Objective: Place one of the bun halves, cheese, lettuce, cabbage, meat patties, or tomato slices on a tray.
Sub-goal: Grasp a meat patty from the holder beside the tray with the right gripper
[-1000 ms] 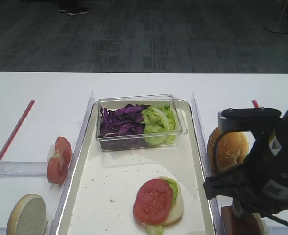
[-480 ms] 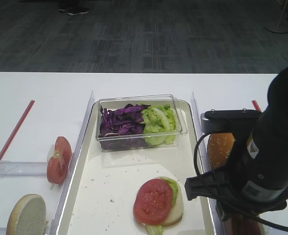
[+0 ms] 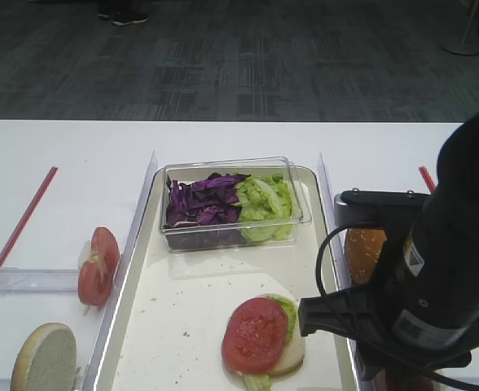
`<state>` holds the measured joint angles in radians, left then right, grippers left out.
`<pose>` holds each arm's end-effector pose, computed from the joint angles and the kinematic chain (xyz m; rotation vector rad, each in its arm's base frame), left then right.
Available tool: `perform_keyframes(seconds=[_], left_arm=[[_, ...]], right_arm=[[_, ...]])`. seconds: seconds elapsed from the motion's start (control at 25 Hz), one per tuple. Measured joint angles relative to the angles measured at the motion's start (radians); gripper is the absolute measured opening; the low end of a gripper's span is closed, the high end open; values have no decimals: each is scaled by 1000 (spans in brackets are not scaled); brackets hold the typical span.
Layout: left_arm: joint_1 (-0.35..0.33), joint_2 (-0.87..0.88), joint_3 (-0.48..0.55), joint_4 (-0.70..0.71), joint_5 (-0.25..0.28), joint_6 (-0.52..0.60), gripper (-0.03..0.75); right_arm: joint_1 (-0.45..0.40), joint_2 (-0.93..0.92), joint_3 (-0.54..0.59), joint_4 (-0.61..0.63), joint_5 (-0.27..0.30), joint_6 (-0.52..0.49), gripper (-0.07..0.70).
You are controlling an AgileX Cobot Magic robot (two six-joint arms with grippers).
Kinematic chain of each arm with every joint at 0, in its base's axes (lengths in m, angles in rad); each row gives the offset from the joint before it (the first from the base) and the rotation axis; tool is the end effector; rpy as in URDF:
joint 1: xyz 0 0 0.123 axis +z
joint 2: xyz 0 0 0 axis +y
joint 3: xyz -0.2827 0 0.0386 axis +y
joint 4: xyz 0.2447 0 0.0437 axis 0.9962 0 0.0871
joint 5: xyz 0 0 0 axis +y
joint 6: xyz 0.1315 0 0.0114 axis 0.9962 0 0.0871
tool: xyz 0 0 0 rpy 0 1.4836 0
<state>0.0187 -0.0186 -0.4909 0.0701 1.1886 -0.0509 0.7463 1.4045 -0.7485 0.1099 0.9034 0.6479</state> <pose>0.0181 0.0089 0.2404 -0.0844 2.1595 0.0668 0.1575 0.1612 0.1627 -0.0539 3.1164 0.2059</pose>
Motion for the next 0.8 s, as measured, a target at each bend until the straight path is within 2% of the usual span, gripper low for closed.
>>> perform_keyframes(seconds=[0.36, 0.56, 0.8], left_arm=[[1, 0, 0, 0, 0, 0, 313], [1, 0, 0, 0, 0, 0, 313], [1, 0, 0, 0, 0, 0, 313]], right_arm=[[5, 39, 0, 12, 0, 15, 300], [20, 74, -3, 16, -32, 15, 300], [20, 112, -3, 10, -39, 15, 300]])
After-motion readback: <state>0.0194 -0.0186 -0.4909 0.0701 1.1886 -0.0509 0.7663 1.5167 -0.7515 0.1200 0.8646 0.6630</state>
